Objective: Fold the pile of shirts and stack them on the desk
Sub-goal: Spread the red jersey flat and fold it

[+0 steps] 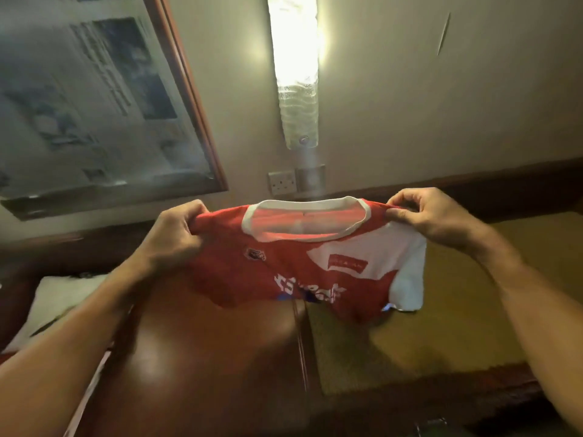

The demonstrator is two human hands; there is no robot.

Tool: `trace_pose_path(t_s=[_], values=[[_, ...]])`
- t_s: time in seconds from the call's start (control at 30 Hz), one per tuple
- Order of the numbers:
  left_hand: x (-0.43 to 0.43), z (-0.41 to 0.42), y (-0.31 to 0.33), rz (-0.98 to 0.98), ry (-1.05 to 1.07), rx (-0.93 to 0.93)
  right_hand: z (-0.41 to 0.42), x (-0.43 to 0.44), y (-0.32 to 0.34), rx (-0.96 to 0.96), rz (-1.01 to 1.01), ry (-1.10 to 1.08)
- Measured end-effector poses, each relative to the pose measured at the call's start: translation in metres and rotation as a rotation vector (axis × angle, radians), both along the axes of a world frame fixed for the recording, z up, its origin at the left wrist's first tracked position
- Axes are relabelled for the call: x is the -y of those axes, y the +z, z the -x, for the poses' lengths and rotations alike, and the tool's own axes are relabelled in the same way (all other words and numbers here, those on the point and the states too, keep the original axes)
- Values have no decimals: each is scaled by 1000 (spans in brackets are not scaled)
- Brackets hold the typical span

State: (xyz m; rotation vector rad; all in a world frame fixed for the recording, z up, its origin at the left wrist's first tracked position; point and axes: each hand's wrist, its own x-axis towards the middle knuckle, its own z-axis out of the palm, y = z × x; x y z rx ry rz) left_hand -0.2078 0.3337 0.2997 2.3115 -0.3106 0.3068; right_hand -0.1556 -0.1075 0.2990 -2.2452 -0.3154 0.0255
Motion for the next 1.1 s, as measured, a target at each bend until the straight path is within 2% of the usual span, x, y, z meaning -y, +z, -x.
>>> trace_pose_path(t_s=[0.07, 0.13, 0.23, 0.3, 0.37, 0.47, 0.6, 0.73, 0.9, 1.03, 1.1], values=[[-28, 15, 6, -122, 24, 20, 0, -12, 5, 126, 136, -44], [-50, 37, 15, 26, 22, -55, 2, -29, 13, 220, 162, -63], [-80, 66, 33, 215, 68, -109, 9, -60, 33, 253, 183, 74], [-111, 82, 43, 176, 170, -41, 18, -82, 49, 260, 274, 193], [-150, 97, 51, 1, 287, 86, 27, -104, 62, 294, 334, 211], [-195, 125, 64, -239, 341, 196, 45, -139, 74, 389, 224, 106], [-249, 165, 79, -195, 407, 197, 84, -190, 83, 413, 12, -6], [-298, 209, 84, -100, 483, 204, 141, -224, 91, 385, 31, 14], [-316, 263, 82, -108, 476, 197, 214, -259, 91, 280, -141, -23], [-284, 279, 64, 92, 509, 65, 261, -322, 83, 80, -312, -11], [-250, 286, 50, 353, 440, -135, 278, -359, 72, -39, -343, -23]])
